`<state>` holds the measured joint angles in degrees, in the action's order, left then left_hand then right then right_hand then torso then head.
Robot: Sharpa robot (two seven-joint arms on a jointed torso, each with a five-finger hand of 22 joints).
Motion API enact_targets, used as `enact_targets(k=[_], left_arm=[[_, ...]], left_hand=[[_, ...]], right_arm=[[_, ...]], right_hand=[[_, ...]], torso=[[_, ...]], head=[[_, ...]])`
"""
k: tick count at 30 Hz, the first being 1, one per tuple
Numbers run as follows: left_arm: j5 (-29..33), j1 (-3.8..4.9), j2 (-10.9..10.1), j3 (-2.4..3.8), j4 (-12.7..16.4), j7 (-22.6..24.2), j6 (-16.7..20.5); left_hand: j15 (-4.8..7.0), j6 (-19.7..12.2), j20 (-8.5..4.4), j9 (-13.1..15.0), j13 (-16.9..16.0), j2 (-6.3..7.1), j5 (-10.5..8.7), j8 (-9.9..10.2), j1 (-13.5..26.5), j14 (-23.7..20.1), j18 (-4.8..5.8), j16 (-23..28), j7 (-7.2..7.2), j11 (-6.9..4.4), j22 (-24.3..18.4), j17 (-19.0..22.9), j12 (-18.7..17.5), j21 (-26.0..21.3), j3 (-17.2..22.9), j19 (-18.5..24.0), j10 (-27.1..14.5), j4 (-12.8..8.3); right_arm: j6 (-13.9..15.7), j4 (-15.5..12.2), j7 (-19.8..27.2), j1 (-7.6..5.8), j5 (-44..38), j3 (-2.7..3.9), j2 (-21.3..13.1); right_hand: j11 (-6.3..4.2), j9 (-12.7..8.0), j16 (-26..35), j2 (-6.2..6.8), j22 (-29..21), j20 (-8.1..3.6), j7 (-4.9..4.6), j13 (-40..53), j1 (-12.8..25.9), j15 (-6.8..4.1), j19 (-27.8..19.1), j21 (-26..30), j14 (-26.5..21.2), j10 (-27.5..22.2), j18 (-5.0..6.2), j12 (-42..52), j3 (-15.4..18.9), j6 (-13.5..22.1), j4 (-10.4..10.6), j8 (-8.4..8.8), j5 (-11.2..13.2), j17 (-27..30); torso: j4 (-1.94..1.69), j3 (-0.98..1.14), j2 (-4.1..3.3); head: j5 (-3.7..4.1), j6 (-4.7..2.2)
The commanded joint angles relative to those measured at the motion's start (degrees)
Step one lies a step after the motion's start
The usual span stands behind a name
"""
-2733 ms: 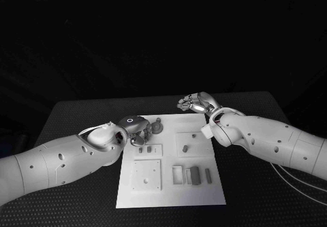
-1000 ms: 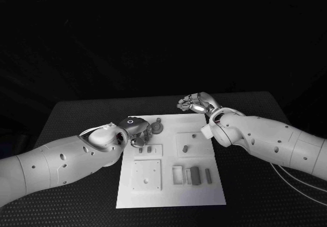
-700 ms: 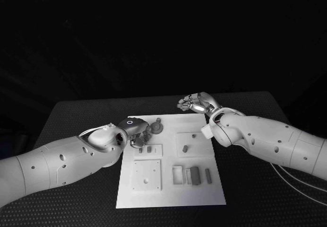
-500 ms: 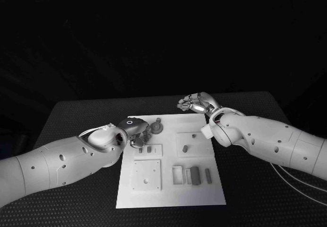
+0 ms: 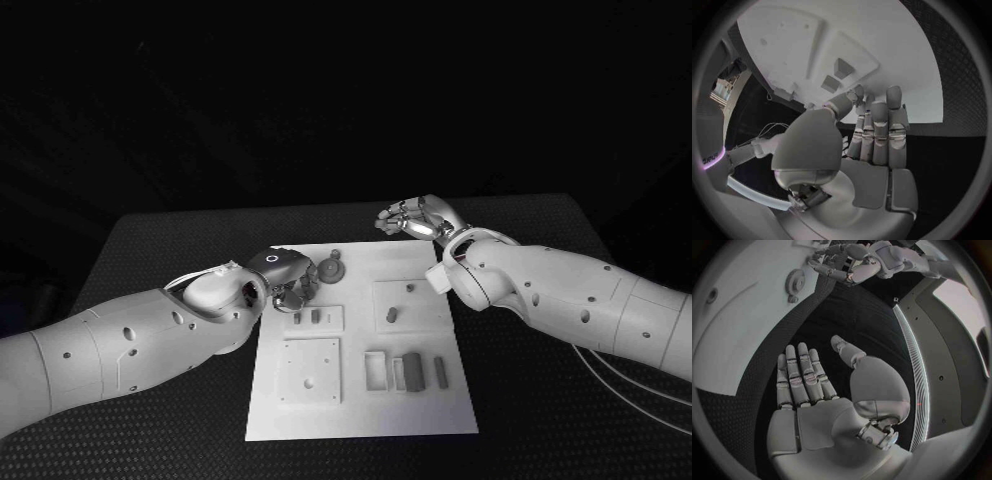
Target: Assemble the parts on the task board
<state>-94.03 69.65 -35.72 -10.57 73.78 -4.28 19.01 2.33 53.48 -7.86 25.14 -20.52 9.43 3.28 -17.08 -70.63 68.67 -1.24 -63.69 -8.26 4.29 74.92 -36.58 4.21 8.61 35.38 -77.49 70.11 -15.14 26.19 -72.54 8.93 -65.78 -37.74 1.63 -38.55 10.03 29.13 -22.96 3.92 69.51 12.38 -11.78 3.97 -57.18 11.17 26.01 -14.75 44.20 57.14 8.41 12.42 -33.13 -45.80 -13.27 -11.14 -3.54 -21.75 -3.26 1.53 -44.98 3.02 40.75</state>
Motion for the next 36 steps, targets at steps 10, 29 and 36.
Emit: enact_targets(k=[10,29,36], left_arm=[[0.2,0.01,-0.2,0.02,-0.4,-1.2,-0.2],[7.1,0.05,-3.5,0.35,-2.7,0.2,2.3],[37.4,0.22,-6.4,3.26,-4.1,6.1,3.8]], left_hand=[[-0.03,-3.6,-0.08,-0.7,-0.3,0.98,-0.16,1.6,-0.1,0.3,-3.42,-0.1,0.58,-0.12,1.1,-0.2,0.2,-0.6,-0.4,-0.5,-0.7,0.4],[0.35,-4.1,-0.26,-0.5,-0.9,0.44,-0.16,1.4,0.0,0.7,-3.42,-0.2,0.18,-0.54,1.2,-0.3,1.0,-0.7,-0.3,-0.9,0.4,1.6],[0.59,-1.1,-0.35,0.4,-1.5,0.49,-0.47,-0.6,1.5,-0.3,-2.98,0.8,-0.92,-0.79,0.9,-0.1,1.4,-1.2,-1.0,0.0,1.1,3.3]], right_arm=[[0.1,-0.1,0.8,0.02,0.0,0.02,-0.1],[-0.6,2.5,1.6,0.02,-3.3,0.02,-1.1],[-2.8,4.2,1.4,0.01,-8.1,0.01,-2.6]], right_hand=[[0.11,-0.1,0.3,0.06,0.1,0.0,-0.5,-0.1,-0.3,0.1,0.3,0.2,0.4,0.3,-0.29,-0.3,0.4,0.3,0.0,-0.28,0.2,0.1],[0.16,-0.5,0.3,0.11,0.5,0.03,-0.51,0.0,-1.6,0.05,0.5,0.5,0.8,0.5,-0.12,-0.8,0.4,0.3,-1.2,-0.48,0.2,0.1],[-0.45,-0.6,-0.3,0.13,0.9,0.05,-0.12,0.3,-2.4,-0.56,2.0,0.5,2.2,2.1,0.43,-0.3,0.5,-0.7,-2.4,-1.27,0.2,-0.2]], torso=[[-0.05,0.04,0.03],[-0.03,-0.08,0.04],[0.03,-0.01,0.09]], head=[[-0.07,-0.03],[-0.26,-0.47],[-0.29,-0.56]])
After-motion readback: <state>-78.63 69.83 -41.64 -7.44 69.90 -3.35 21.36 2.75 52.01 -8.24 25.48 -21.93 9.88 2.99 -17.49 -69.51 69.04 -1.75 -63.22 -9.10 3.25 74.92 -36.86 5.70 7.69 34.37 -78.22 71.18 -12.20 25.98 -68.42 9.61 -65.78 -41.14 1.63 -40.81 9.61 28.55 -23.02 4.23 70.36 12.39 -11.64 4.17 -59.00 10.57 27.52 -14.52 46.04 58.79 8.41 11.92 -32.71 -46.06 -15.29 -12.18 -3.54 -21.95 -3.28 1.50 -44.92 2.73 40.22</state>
